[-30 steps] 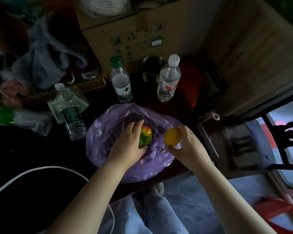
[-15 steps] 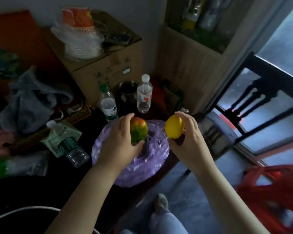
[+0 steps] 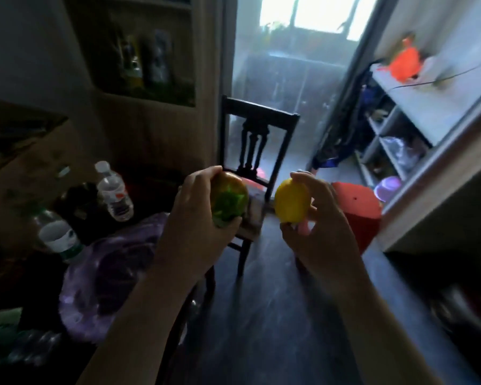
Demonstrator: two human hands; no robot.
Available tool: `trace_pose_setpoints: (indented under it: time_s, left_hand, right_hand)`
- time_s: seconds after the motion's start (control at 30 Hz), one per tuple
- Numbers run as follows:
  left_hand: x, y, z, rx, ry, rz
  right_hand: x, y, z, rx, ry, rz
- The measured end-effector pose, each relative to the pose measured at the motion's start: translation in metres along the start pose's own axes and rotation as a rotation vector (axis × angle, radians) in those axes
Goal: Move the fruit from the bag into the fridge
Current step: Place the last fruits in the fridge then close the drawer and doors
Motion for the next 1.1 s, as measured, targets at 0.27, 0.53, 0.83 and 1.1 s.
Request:
trace_pose_setpoints:
  time_s: [0.27, 0.53, 0.83, 1.1]
  left_hand:
    - [0.156, -0.079, 0.021, -0.16, -0.36, 0.189]
    - [0.335, -0.142, 0.142, -0.375, -0.577, 0.429]
    - [0.535, -0.175, 0.352, -0.627, -0.844, 0.698]
    - [0.669, -0.18, 0.495, -0.807, -1.08, 0.88]
  right_hand:
    - [-0.002, 0.172, 0.096, 0.355, -0.161, 0.12]
    - [-0.052, 0.331, 0.265, 0.576, -0.293, 0.338]
    - [-0.114, 0.488, 0.51, 0.854, -0.509, 0.729]
    - [-0.173, 0.571, 0.682, 1.186, -0.646, 0.887]
Point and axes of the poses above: each hand's wrist, its own z-axis away from the middle knuckle, its own y-axis out of the back of the hand, x = y × z, the point moved 5 cm from there along -z, towards the middle knuckle, and after that the axes turned 2 degrees about z, right-handed, at the moved point
